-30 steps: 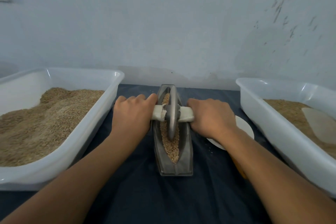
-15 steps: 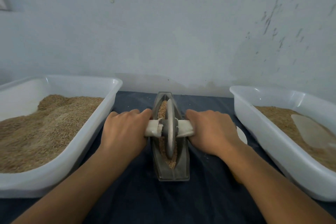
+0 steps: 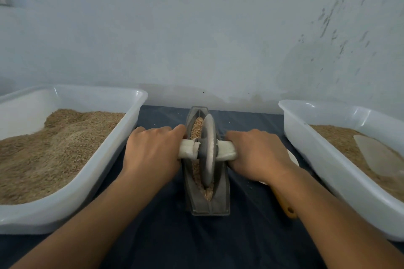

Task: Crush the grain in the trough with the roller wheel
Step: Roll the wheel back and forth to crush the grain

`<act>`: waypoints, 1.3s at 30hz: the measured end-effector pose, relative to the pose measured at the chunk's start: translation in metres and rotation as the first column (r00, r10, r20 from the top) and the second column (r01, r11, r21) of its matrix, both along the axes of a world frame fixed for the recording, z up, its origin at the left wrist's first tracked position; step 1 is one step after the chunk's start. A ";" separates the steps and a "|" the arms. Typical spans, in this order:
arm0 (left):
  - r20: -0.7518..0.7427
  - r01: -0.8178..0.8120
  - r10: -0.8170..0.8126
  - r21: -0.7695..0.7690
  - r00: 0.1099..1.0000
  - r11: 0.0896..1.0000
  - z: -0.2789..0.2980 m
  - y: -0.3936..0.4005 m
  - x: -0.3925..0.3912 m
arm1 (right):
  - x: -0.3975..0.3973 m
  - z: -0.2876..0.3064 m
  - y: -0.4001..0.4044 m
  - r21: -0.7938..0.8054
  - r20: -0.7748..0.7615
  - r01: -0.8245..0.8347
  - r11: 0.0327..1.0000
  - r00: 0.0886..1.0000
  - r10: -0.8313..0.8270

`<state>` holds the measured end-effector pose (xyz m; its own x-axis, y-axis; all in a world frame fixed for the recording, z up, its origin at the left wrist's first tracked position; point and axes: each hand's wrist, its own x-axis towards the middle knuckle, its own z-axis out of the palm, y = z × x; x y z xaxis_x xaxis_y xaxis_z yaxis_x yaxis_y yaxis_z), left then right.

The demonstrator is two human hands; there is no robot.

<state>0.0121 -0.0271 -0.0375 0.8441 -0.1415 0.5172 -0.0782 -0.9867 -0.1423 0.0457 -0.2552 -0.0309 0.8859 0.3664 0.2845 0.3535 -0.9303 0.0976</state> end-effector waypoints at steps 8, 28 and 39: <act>0.009 -0.029 0.028 0.054 1.000 0.998 -0.004 -0.002 0.029 | 0.028 -0.002 0.003 -0.006 -0.090 0.012 1.000 0.996 -0.012; 0.063 0.009 -0.010 0.017 0.998 1.000 -0.011 0.006 0.084 | 0.079 0.023 0.013 0.023 -0.408 -0.019 1.000 0.913 0.027; 0.102 -0.012 0.010 0.019 0.995 1.000 -0.014 0.002 0.070 | 0.076 0.014 0.011 -0.011 -0.307 -0.027 1.000 0.951 0.022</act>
